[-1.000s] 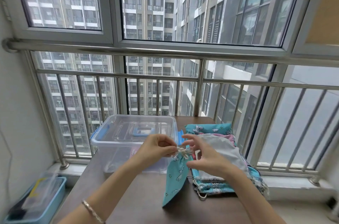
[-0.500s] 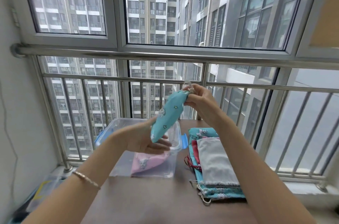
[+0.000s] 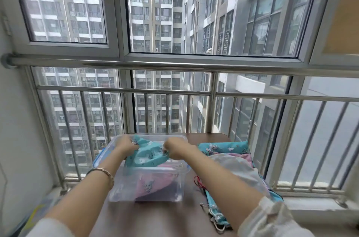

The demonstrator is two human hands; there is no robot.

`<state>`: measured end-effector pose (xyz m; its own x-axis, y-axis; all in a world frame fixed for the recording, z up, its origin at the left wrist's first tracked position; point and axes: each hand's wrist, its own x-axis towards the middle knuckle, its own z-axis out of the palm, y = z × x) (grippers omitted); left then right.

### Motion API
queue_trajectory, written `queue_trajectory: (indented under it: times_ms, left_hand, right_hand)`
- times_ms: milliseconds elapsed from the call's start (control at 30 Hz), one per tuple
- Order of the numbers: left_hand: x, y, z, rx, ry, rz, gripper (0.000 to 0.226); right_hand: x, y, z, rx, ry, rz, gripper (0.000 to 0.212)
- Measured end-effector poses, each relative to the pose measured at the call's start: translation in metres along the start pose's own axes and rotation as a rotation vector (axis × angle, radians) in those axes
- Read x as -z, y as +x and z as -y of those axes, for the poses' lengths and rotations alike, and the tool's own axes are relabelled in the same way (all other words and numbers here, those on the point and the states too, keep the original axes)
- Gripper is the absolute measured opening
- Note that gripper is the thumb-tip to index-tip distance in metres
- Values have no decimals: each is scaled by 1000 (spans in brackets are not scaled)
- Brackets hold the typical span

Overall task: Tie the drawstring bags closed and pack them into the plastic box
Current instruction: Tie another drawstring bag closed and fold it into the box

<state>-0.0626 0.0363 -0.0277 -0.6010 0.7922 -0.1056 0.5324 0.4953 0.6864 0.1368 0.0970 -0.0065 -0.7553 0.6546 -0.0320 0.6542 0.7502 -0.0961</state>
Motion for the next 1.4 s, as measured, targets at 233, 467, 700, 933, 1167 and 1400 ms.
queue_trajectory:
  times_ms: [233,467,700,933,1167,1400]
  left_hand:
    - [-17,-29,-19,121,412,250,35]
    - [-33,-36,-45,-181,235,-84,15]
    - [-76,-90,-147,-584,15,-236,24]
    - [-154,-156,-177,-770,101,39,16]
    - [-197,-178,-142,-668,832,562,32]
    - [-208,-165,-119,-655,714,537,37]
  right_hand:
    - [-22,8,6,-82,-143,179,23]
    - [3,4,0,-38,65,-20,40]
    - [57,-57,-60,-145,370,-419,34]
    - [21,-131,-138,-401,361,-371,34]
    - [-39,-185,-182,-553,333,-98,36]
    - [-50,-209,-187,-490,221,246,67]
